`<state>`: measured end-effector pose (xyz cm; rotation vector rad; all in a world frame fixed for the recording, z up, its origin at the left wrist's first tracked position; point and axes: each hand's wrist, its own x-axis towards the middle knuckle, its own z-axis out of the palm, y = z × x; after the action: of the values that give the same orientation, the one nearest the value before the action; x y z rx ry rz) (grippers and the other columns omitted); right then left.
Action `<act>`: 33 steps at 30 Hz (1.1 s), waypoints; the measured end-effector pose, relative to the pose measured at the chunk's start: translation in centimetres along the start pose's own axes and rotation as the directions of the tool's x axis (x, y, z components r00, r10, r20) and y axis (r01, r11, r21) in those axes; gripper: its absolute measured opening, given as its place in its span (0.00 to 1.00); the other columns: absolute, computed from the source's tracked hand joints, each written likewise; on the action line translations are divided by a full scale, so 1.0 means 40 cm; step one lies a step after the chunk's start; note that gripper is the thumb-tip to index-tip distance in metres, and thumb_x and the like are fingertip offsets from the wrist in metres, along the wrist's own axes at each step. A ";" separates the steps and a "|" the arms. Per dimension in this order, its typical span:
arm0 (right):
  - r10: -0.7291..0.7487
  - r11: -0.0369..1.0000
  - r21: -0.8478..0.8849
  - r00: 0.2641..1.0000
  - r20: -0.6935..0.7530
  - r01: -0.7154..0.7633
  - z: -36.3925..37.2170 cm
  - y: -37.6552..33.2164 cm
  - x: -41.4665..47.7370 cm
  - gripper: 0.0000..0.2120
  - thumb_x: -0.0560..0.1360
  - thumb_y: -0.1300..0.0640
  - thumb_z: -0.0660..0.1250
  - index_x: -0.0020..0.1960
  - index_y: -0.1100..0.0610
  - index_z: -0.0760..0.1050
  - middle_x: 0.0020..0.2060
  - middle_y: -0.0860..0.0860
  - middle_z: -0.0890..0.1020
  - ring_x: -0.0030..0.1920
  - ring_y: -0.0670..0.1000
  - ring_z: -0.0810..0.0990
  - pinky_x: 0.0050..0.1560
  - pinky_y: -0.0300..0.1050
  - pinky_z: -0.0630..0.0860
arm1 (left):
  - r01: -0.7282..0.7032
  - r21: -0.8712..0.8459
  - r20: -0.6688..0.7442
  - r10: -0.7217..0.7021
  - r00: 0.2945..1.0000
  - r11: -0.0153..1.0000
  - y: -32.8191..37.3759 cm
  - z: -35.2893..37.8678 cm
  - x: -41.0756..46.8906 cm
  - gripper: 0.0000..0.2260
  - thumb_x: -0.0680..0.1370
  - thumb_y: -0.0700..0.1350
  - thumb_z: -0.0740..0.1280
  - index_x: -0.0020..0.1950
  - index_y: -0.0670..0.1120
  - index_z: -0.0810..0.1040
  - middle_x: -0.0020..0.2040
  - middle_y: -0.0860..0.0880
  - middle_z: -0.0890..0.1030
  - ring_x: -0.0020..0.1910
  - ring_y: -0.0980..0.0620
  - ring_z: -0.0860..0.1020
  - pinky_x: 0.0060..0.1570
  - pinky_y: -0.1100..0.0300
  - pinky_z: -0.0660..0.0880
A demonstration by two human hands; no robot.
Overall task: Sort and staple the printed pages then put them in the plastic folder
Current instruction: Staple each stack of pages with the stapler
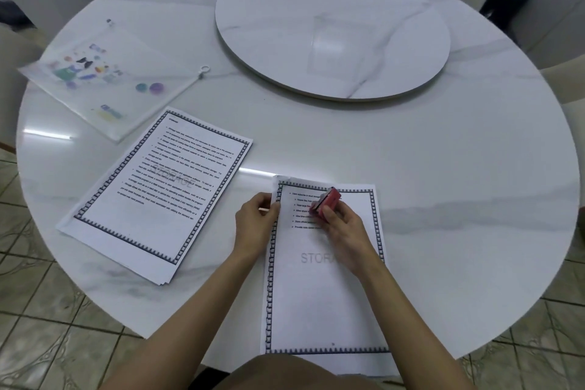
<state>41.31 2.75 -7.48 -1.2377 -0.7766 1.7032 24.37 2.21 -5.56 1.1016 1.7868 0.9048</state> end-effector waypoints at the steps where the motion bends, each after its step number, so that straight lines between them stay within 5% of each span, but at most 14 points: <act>1: -0.003 1.000 0.002 1.000 0.002 0.003 -0.004 -0.008 0.003 0.39 0.52 0.38 0.80 0.56 0.58 0.76 0.50 0.52 0.83 0.55 0.52 0.81 0.55 0.41 0.77 | -0.025 0.003 0.000 0.025 1.000 1.000 -0.001 0.001 -0.003 0.04 0.77 0.44 0.64 0.49 0.47 0.78 0.42 0.55 0.80 0.41 0.60 0.77 0.36 0.76 0.70; 4: -0.080 0.992 -0.097 0.997 0.022 0.082 -0.004 -0.053 0.008 0.31 0.57 0.42 0.79 0.53 0.58 0.77 0.48 0.51 0.83 0.51 0.46 0.82 0.49 0.35 0.77 | -0.075 -0.011 0.002 0.075 0.997 0.997 0.004 0.001 -0.012 0.03 0.78 0.45 0.64 0.48 0.50 0.78 0.41 0.57 0.80 0.40 0.62 0.78 0.36 0.76 0.72; 7: -0.173 0.947 -0.262 0.982 0.079 0.188 0.014 -0.105 0.024 0.12 0.70 0.63 0.71 0.52 0.59 0.75 0.50 0.52 0.81 0.49 0.42 0.81 0.47 0.34 0.76 | -0.126 -0.030 -0.001 0.126 0.992 0.992 0.011 0.002 -0.020 0.04 0.78 0.46 0.64 0.49 0.50 0.79 0.42 0.58 0.80 0.42 0.62 0.78 0.39 0.73 0.74; 10: -0.218 0.907 -0.333 0.964 0.154 0.258 0.036 -0.148 0.043 0.13 0.70 0.71 0.69 0.51 0.58 0.74 0.50 0.52 0.81 0.50 0.45 0.81 0.48 0.36 0.76 | -0.170 -0.030 -0.013 0.169 0.985 0.985 0.013 0.002 -0.025 0.06 0.78 0.45 0.64 0.51 0.48 0.80 0.44 0.55 0.80 0.42 0.61 0.78 0.38 0.74 0.73; 18: -0.198 0.814 -0.469 0.924 0.328 0.342 0.080 -0.196 0.072 0.14 0.68 0.71 0.70 0.52 0.60 0.75 0.50 0.51 0.82 0.50 0.51 0.81 0.54 0.42 0.77 | -0.265 -0.025 -0.023 0.264 0.964 0.964 0.006 -0.001 -0.032 0.07 0.78 0.45 0.64 0.53 0.47 0.79 0.46 0.53 0.80 0.45 0.61 0.77 0.40 0.72 0.73; 33: -0.120 0.816 -0.496 0.925 0.360 0.299 0.077 -0.225 0.098 0.15 0.68 0.69 0.72 0.53 0.63 0.75 0.50 0.54 0.83 0.50 0.50 0.81 0.55 0.44 0.77 | -0.327 0.011 -0.043 0.327 0.944 0.945 0.014 -0.001 -0.040 0.08 0.77 0.41 0.65 0.55 0.44 0.80 0.46 0.52 0.79 0.43 0.60 0.77 0.41 0.76 0.71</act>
<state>40.42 10.16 -0.38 -1.1887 -1.6246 1.5567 24.95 0.93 -4.60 1.4185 1.6669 1.1292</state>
